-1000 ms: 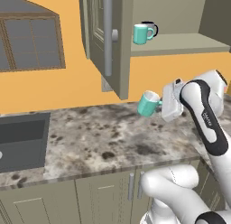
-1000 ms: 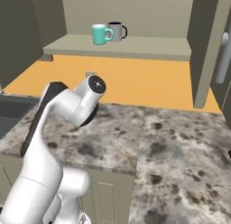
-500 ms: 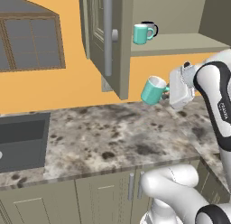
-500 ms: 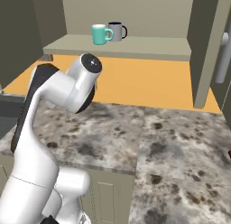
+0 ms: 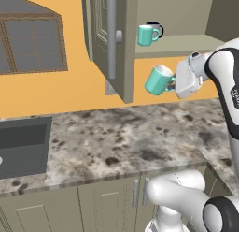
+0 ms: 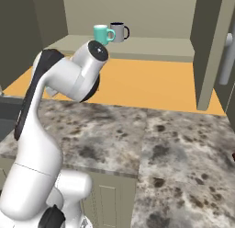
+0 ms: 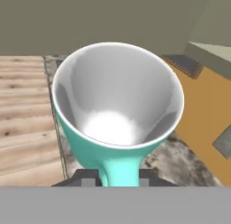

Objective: Pick the mug on the counter and place it in the cabinet with the handle facing the right, like the mugs already inside.

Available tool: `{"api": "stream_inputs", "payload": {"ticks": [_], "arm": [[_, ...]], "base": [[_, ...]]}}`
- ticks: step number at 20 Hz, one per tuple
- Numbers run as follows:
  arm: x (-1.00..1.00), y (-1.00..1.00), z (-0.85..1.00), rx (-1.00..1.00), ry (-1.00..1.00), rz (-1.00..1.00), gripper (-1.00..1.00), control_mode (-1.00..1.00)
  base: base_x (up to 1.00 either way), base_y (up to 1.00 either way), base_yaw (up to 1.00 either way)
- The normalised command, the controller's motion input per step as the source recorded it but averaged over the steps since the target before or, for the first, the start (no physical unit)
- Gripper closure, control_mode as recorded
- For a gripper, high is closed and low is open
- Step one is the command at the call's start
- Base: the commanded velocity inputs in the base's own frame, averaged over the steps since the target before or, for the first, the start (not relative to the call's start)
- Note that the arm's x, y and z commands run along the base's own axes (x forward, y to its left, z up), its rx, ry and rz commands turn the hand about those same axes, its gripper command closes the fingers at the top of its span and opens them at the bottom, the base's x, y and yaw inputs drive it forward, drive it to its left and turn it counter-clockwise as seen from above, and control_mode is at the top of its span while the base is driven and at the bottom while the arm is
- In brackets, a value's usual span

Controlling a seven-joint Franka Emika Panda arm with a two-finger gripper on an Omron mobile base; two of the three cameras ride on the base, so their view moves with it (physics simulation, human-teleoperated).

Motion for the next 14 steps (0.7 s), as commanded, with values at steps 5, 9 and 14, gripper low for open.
{"api": "stream_inputs", "payload": {"ticks": [5,9,14], "arm": [[0.33,-0.03,0.50,0.02,0.07,0.01,1.00,-1.00],[0.42,-0.07,0.24,0.18,0.00,0.01,1.00,-1.00],[0.49,-0.01,0.46,0.07,0.09,0.00,1.00,-1.00]], "base": [[0.00,0.00,0.00],[0.00,0.00,0.00],[0.00,0.00,0.00]]}}
